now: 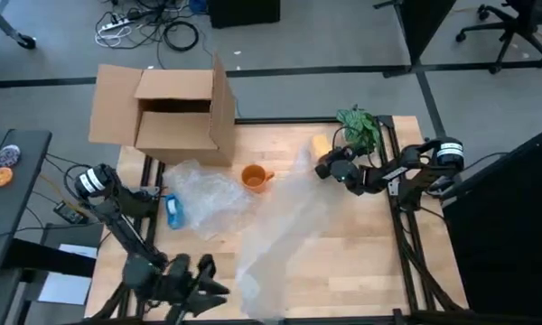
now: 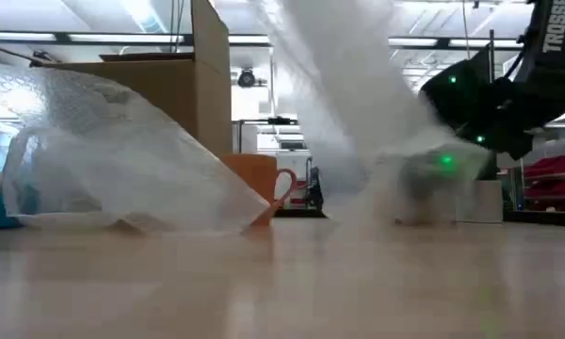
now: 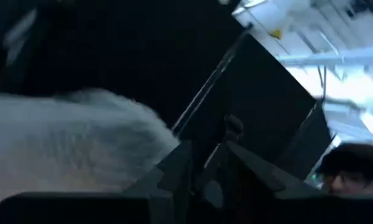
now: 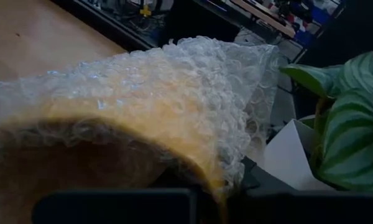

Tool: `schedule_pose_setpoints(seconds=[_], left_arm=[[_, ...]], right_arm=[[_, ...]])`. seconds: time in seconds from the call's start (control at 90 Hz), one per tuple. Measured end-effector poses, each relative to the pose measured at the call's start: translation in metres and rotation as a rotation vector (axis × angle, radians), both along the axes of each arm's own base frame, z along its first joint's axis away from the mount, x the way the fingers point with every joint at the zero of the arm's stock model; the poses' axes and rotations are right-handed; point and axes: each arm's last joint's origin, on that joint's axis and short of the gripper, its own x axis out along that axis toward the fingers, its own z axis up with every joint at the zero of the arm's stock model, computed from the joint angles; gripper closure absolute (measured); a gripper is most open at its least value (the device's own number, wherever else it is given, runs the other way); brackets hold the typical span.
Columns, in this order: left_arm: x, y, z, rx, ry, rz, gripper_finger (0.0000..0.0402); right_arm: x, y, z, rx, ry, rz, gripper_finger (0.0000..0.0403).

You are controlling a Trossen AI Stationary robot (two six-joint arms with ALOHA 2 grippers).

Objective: Wrap mug
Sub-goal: Wrap the yellow mug using the transparent bubble wrap

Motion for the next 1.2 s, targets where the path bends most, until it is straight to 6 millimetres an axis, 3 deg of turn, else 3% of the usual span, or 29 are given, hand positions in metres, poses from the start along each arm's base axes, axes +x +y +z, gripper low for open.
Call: schedule_pose_setpoints(seconds=[0.3,0.444,0.567,0.7,0.833,1.022,1.2], left_arm=[[-0.014,0.001,-0.013,0.052,0.253,0.417,0.032],[0.016,0.019,-0.015,0.045,0.228,0.446,0.0322],[0.065,0.051,-0.027,0.082,0.218,0.336,0.033],[0.116,0.107,-0.051,0.048,0.331,0.302,0.0342],[0.153,0.156,-0.083,0.018,0.436,0.231,0.0348],[0.178,0.196,-0.136,0.039,0.599,0.148,0.0349],[0.176,0.216,-0.164,0.062,0.816,0.107,0.0349]], right_arm=[[0.0,0.0,0.0,0.01,-0.016,0.008,0.0402],[0.001,0.0,0.0,0.012,-0.018,0.013,0.0402],[0.001,0.001,0.0,0.02,-0.014,0.035,0.0402],[0.002,0.001,0.0,0.018,0.012,0.054,0.0402],[0.002,0.001,0.0,0.012,0.032,0.062,0.0402],[0.003,0.002,0.0,0.018,0.053,0.098,0.0402],[0.006,0.01,-0.001,0.002,0.144,0.205,0.0402]])
